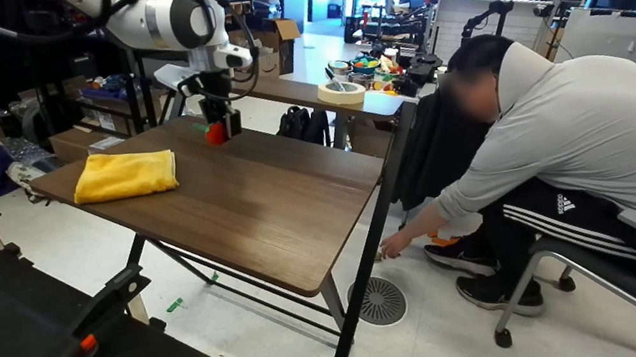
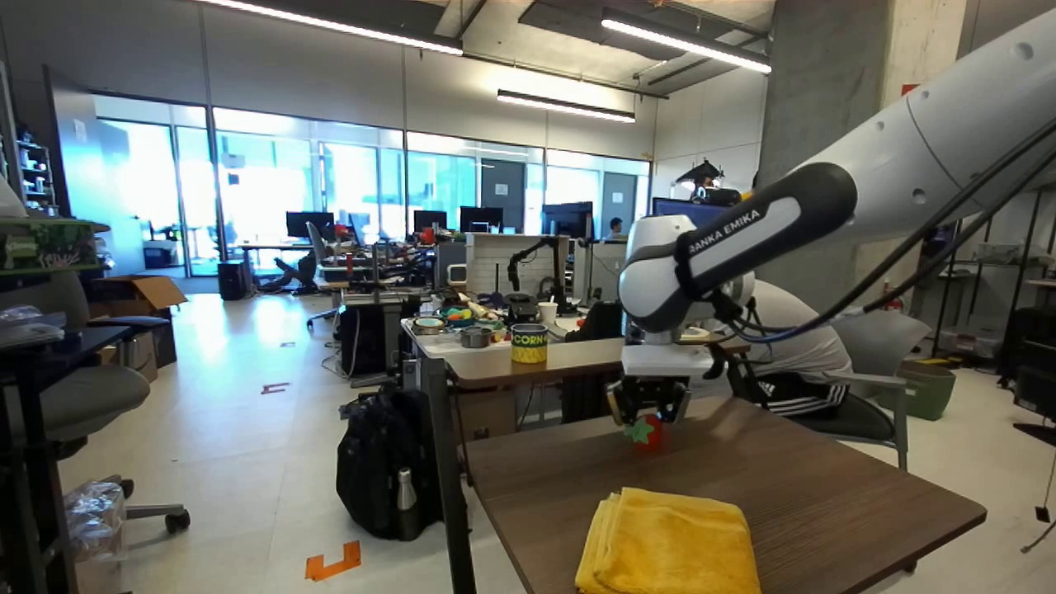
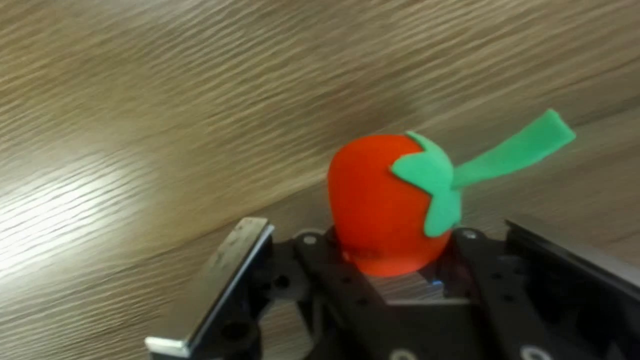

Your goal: Wipe the table with the orange towel

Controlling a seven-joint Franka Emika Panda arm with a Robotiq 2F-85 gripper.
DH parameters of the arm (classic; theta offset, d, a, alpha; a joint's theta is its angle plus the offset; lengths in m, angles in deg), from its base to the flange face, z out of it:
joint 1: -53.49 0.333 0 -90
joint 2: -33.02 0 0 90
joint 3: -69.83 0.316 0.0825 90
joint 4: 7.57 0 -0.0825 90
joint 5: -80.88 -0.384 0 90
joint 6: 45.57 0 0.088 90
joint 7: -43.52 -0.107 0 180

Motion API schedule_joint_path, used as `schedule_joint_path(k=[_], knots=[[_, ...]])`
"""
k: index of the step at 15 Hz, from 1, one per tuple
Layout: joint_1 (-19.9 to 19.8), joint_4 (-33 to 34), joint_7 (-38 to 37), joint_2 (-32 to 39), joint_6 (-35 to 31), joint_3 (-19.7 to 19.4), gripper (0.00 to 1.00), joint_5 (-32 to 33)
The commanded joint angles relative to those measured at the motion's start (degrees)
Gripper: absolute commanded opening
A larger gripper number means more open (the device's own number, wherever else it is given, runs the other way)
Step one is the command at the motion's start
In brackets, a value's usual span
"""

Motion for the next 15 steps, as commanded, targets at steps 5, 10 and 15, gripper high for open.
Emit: schedule_joint_path(k=[5,10,15], knots=[[-2.8,-7.59,-14.71,1.08,-2.3,-13.66,0.0,4.12],[-2.99,-9.55,-17.52,1.26,-1.9,-14.22,0.0,3.13],[-2.32,-12.98,-15.76,-1.94,-3.74,-13.51,0.33,3.17]])
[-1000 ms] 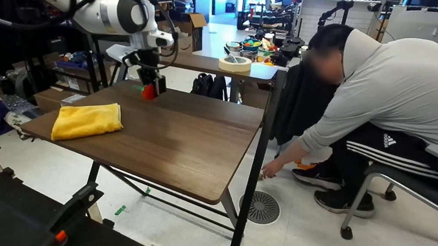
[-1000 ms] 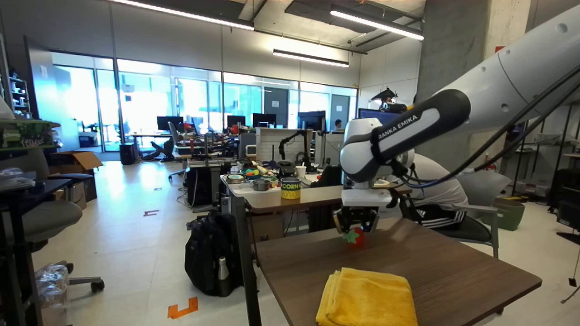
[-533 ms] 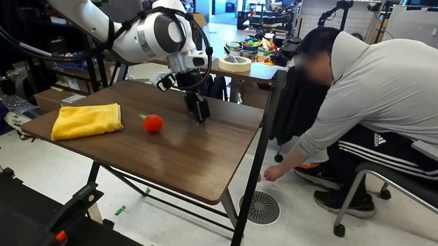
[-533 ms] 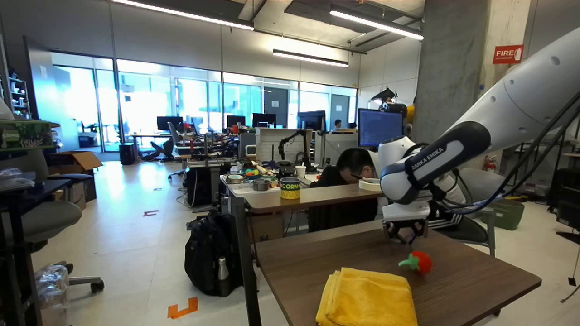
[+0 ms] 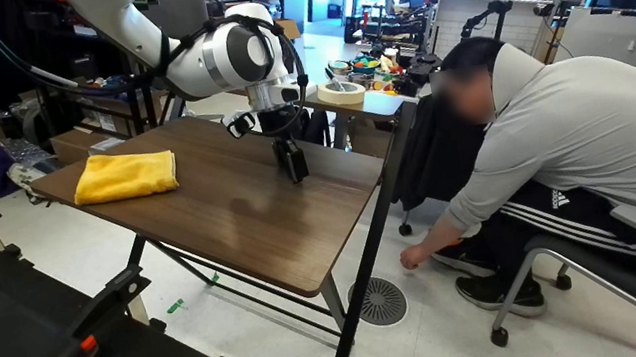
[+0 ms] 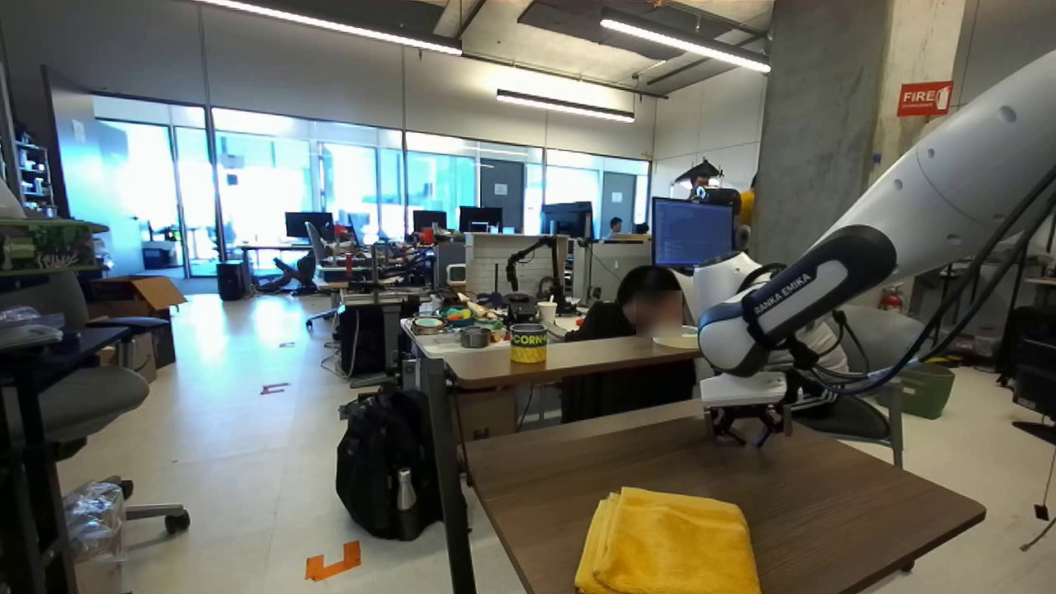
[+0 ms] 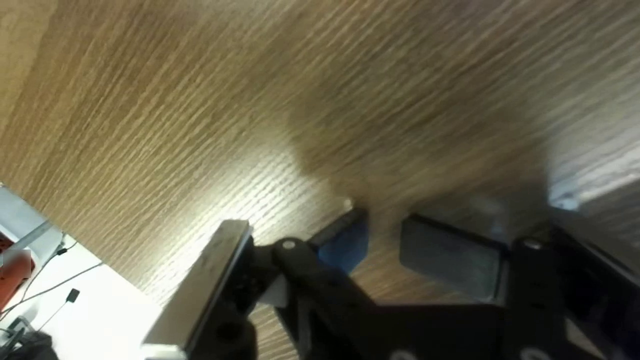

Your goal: Wipe the table with the orange towel

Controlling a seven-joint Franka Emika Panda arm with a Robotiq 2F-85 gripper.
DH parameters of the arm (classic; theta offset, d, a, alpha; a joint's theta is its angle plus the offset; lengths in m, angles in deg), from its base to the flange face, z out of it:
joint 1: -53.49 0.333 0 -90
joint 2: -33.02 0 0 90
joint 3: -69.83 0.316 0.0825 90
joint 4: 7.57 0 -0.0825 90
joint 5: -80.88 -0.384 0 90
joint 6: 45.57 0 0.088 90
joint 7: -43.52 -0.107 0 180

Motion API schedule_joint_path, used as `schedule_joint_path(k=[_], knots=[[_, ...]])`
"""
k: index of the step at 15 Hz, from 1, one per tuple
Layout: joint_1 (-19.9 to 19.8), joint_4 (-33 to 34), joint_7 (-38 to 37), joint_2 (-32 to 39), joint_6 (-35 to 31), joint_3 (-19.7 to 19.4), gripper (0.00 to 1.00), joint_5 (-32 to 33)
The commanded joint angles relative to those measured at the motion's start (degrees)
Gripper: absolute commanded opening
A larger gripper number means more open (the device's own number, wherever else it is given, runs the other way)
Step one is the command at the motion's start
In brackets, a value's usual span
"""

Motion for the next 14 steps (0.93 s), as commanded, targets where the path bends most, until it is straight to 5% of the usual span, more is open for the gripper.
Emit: schedule_joint_path(k=[1,7,10,11,14], knots=[[1.79,-7.32,1.54,-5.17,-1.96,0.36,0.42,0.25],[7.72,-23.39,4.35,-17.79,-21.67,-0.5,0.97,1.25],[9.27,-30.43,4.64,-24.16,-27.22,0.7,1.0,4.2],[7.53,-21.46,2.93,-17.56,-23.78,0.74,1.0,3.43],[7.83,-22.66,2.93,-18.67,-23.85,0.87,1.0,3.54]])
